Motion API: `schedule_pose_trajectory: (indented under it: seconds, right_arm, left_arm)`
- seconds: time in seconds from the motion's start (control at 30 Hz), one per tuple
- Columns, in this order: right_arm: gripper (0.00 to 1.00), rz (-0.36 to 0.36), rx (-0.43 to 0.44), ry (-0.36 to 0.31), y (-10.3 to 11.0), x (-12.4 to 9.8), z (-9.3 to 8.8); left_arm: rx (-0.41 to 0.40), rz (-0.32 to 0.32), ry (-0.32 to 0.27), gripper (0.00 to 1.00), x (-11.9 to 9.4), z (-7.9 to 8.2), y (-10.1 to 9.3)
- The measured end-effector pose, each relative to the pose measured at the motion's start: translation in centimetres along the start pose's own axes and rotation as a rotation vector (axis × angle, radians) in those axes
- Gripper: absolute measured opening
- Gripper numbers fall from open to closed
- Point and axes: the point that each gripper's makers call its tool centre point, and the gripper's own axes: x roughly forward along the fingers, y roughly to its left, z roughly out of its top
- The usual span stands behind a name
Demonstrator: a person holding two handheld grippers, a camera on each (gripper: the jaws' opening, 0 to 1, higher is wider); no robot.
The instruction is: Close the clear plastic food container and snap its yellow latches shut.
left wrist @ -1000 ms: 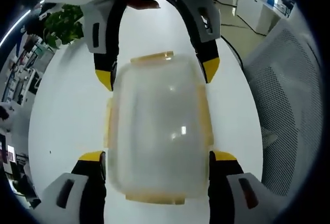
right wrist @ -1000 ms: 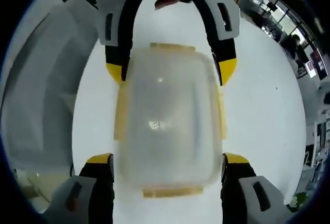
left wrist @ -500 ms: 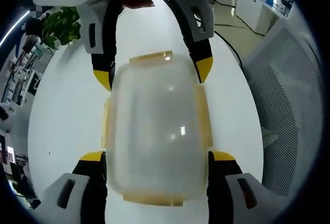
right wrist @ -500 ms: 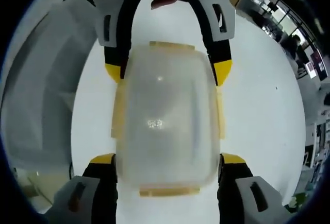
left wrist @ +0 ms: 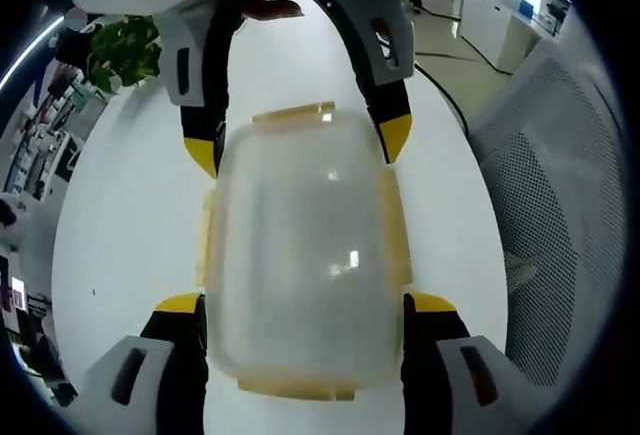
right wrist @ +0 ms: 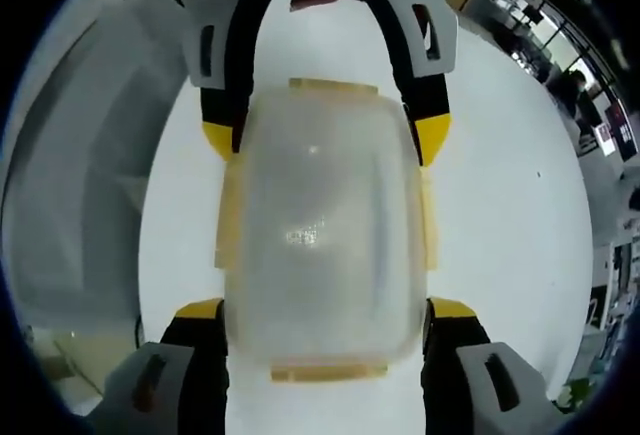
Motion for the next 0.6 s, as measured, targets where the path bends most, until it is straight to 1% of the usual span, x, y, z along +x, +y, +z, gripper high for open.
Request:
schedule_pose_trajectory:
  seconds: [0.6]
  right_arm:
    - [0.8, -0.001, -0.002, 0.004, 0.3, 0.5, 1.8]
  left_arm:
    - [0.004, 0.003, 0.02, 0.8, -0.8, -1.6, -0.4]
